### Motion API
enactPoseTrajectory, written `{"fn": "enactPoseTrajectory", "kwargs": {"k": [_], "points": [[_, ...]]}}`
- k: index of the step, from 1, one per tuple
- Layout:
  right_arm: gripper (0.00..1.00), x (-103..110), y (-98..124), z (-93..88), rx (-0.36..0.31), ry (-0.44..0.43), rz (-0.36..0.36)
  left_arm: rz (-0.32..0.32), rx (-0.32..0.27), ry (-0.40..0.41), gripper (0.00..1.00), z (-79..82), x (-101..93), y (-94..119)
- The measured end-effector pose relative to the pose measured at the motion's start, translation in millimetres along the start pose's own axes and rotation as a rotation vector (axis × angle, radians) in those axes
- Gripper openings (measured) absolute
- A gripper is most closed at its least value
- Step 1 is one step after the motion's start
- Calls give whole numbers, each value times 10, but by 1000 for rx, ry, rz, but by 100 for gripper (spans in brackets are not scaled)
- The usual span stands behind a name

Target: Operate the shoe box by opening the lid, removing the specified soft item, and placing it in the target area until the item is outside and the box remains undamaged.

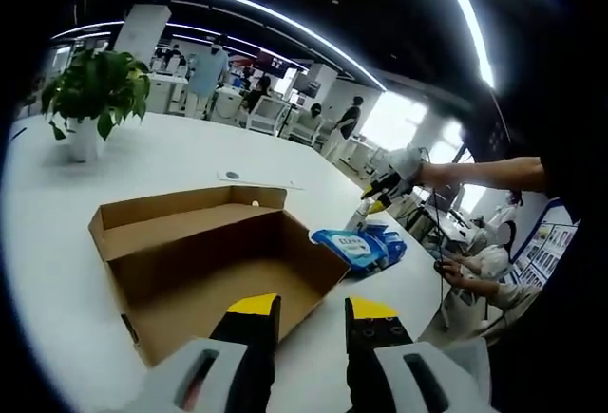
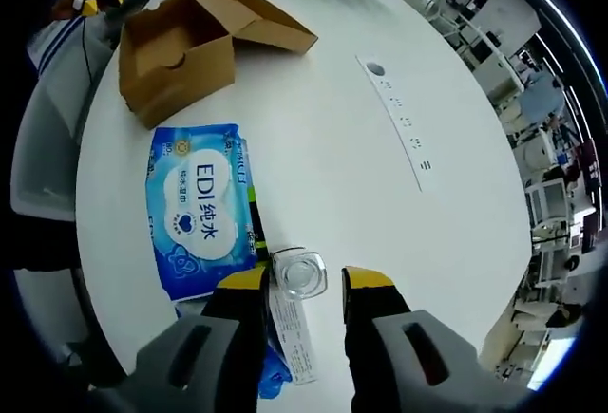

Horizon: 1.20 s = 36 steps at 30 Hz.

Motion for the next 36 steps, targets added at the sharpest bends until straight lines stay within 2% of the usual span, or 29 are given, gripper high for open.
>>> {"fn": "enactPoseTrajectory", "kwargs": {"k": [7,12,14,18,21,24,25,26,30,33,36], "points": [[30,-41,144,-118,7,-62,-35,66,-53,28,27,6,154,136],[30,36,330,-202,-20,-212,-74,113,-91,43,27,11,255,265],[29,28,325,-268,-33,-252,-83,138,-100,42,27,13,302,321],[30,185,445,-341,-78,-394,-92,196,-116,51,27,3,425,436],[29,230,494,-478,-66,-475,-106,261,-107,62,27,-89,577,535],[29,381,592,-493,-99,-583,-115,316,-140,97,27,-153,691,620],[29,445,627,-503,-114,-633,-116,374,-163,104,26,-165,766,687],[29,489,650,-516,-120,-657,-116,396,-177,121,25,-183,801,720],[29,712,719,-596,-131,-757,-145,426,-177,143,25,-256,891,780],[29,961,719,-651,-127,-805,-132,432,-160,158,25,-313,937,773],[29,1120,715,-664,-129,-839,-120,432,-140,166,25,-367,965,749]]}}
Point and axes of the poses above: the point that each gripper's makers call its tool centre point, and the gripper's own axes: y roughly backward along the fingers, x roughly to its left, z roughly out of its top, the point moved 3 cm from there along y, roughly backward along the fingers, and after that the axes turned 15 degrees about -z, right-handed, at the moved point
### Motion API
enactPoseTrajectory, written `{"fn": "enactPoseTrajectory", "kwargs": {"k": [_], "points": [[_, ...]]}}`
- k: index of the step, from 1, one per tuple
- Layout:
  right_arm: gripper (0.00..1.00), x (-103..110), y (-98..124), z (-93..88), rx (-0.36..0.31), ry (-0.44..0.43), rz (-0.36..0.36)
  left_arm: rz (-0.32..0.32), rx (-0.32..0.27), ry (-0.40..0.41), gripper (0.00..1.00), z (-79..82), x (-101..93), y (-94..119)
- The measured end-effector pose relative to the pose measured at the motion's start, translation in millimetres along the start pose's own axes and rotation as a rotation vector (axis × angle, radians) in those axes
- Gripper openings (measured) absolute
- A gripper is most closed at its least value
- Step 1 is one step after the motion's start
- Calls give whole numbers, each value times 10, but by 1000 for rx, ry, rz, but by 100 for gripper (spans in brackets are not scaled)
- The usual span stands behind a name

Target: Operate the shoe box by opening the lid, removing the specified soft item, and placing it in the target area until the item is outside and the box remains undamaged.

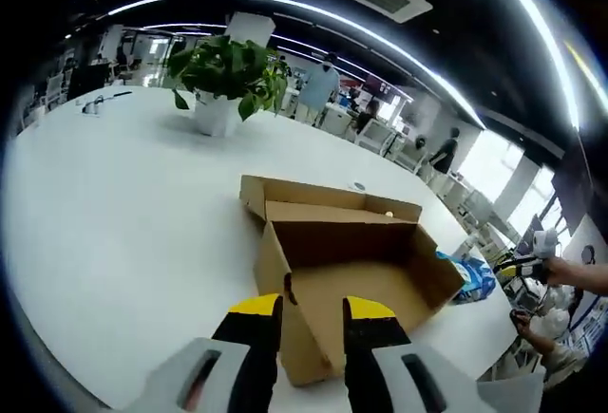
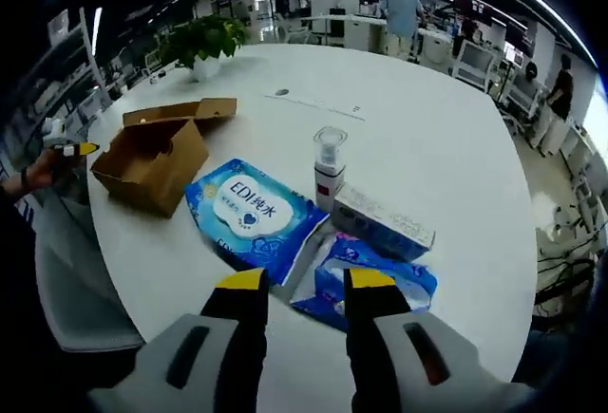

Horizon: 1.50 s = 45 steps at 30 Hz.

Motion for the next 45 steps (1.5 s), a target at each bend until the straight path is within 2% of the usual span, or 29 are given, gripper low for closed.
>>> {"fn": "enactPoseTrajectory", "kwargs": {"k": [7,15,22,34,45], "points": [[30,221,46,-138,-21,-93,17,11,39,11,25,-97,42,-66],[29,429,83,-202,-29,-118,25,14,92,-10,23,-174,48,-162],[29,553,108,-183,-42,-143,44,13,120,-43,18,-192,51,-181],[29,711,74,-183,-36,-141,75,-6,144,-67,18,-196,60,-169],[30,826,40,-76,-41,-143,108,-28,170,-105,18,-202,52,-165]]}}
Point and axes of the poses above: the point that each gripper's makers call its tool centre point, and the gripper's own axes: y roughly backward along the fingers, x roughly to its left, z roughly out of its top, the point moved 3 cm from there along y, roughly backward along the fingers, and after that the axes turned 15 degrees about -z, right-handed, at the moved point
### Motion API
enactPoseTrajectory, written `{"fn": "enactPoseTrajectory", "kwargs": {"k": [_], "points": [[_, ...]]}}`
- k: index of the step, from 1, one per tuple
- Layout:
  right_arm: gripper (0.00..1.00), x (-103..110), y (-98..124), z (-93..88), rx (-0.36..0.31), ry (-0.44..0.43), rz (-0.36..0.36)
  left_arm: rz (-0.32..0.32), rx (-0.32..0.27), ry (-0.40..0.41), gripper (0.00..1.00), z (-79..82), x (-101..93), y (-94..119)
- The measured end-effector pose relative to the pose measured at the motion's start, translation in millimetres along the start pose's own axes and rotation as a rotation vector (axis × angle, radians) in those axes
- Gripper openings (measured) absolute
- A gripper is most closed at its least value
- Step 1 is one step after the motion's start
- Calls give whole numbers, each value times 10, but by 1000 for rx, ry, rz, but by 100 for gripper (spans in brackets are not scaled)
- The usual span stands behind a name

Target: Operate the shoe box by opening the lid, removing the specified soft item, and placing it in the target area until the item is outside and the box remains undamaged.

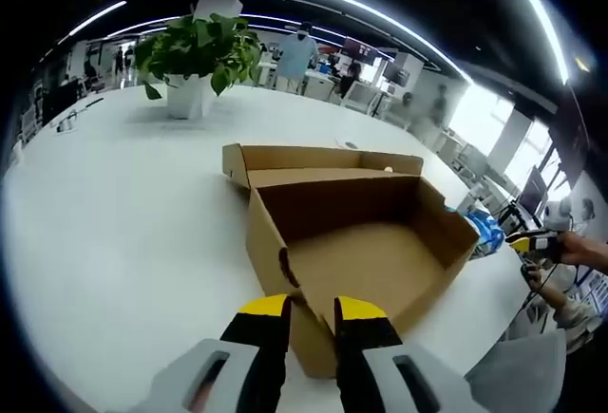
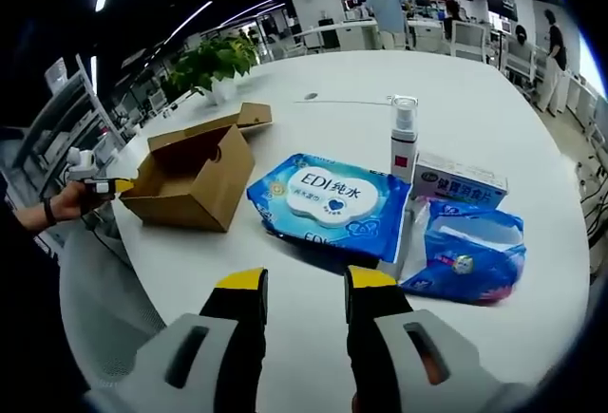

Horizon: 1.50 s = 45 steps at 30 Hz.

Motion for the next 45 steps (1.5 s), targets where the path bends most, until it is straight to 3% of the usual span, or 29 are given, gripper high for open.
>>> {"fn": "enactPoseTrajectory", "kwargs": {"k": [11,26,34,45], "points": [[31,217,-88,114,-5,12,44,-54,59,-73,18,-24,-38,-4],[30,536,-291,466,-44,6,92,-153,147,-162,18,-117,-269,-89],[31,714,-460,723,-67,-2,111,-190,156,-180,17,-128,-303,-45],[31,823,-768,1033,-80,-51,115,-191,148,-173,16,-120,-303,-32]]}}
Point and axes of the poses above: the point that each gripper's makers call its tool centre point, and the gripper's own axes: y roughly backward along the fingers, x roughly to its left, z roughly out of its top, the point moved 3 cm from there along y, roughly backward along the fingers, and after that the axes turned 15 degrees about -z, right-handed, at the moved point
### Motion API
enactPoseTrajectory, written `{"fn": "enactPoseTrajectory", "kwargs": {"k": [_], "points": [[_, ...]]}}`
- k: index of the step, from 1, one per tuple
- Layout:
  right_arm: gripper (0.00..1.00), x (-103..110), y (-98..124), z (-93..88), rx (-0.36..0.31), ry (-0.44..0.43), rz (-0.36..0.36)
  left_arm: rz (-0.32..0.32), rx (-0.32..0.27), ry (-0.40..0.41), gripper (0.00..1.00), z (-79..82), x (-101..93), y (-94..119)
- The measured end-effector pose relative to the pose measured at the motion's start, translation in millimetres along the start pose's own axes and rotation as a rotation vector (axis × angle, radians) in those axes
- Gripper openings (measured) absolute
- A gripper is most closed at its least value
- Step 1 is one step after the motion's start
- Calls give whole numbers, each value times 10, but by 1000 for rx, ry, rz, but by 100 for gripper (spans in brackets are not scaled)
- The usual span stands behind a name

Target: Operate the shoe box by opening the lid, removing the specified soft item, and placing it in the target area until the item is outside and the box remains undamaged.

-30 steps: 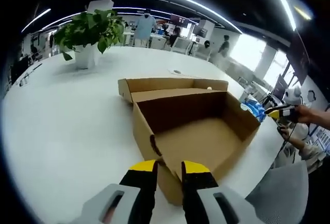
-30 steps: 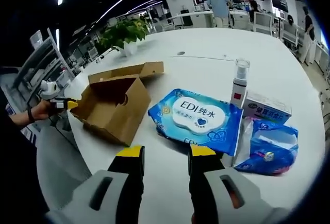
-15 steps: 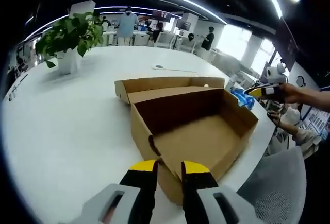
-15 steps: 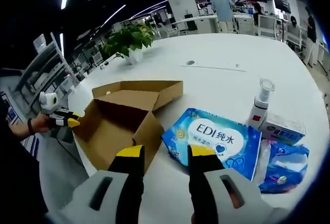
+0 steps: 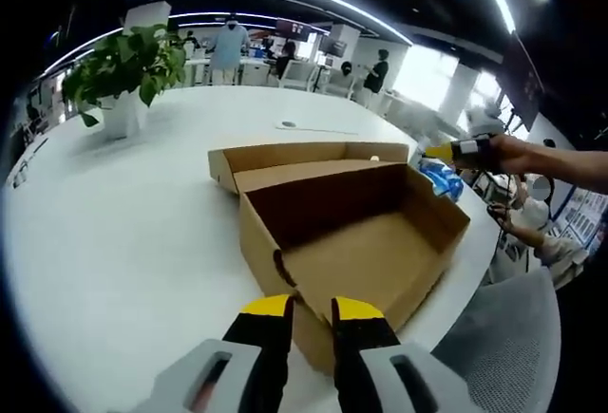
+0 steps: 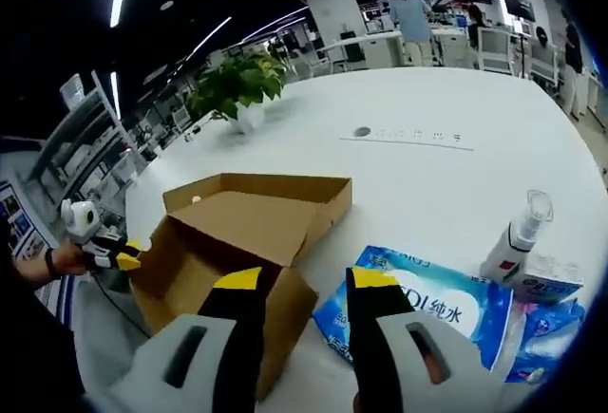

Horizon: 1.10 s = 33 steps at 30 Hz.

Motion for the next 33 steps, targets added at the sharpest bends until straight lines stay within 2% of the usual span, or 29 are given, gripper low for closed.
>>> {"fn": "enactPoseTrajectory", "kwargs": {"k": [10,15,24,29,33], "points": [[31,39,-384,230,13,-61,-27,8,-14,19,15,-8,29,-2],[31,36,-600,338,18,-126,-44,14,-19,29,15,-15,48,-14],[26,-28,-940,330,50,-154,-107,30,-31,54,14,-25,64,-12],[22,50,-992,345,44,-161,-130,37,-40,71,14,-29,70,-13],[21,120,-1057,309,73,-154,-142,37,-44,85,14,-40,75,-18]]}}
Point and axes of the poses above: the point that each gripper's makers call its tool centre point, and the gripper's own axes: y roughly backward along the fingers, x roughly to its left, z roughly out of its top, the point moved 3 cm from there along y, roughly backward along the fingers, and after that the axes turned 15 degrees about -z, right-handed, at the moved point
